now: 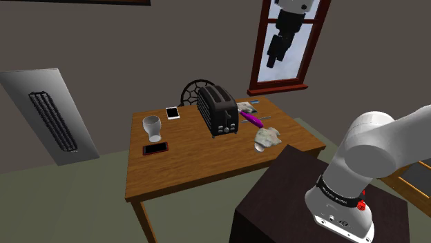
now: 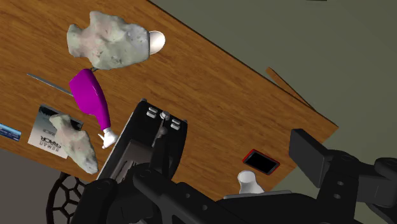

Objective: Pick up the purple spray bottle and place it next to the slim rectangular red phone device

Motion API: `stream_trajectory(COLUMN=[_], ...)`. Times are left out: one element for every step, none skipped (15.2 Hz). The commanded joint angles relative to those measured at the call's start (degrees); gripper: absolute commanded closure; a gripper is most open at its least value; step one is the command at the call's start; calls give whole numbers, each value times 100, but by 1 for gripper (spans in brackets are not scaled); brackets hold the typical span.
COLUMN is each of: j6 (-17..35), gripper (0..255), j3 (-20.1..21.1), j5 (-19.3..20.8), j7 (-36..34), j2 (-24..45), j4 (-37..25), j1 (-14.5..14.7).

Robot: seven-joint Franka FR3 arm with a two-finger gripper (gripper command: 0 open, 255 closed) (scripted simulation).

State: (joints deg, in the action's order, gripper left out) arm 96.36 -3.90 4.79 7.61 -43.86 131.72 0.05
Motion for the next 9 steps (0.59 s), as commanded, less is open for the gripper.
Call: stream_trajectory(j6=[0,202,407,614,823,1035,1249,1466,1686], gripper=[0,0,0,0,0,0,0,0,0], j3=[0,-89,-180,-273,-368,-464,-562,-663,-766], j5=[0,41,83,124,164,204,241,277,312], j7=[0,94,188,282,377,473,570,668,767], j2=[0,-3,5,23,52,91,143,205,279], j4=[0,165,321,470,609,741,863,977,1082], j1=[0,-15,-30,-46,-62,-78,-94,-109,-121])
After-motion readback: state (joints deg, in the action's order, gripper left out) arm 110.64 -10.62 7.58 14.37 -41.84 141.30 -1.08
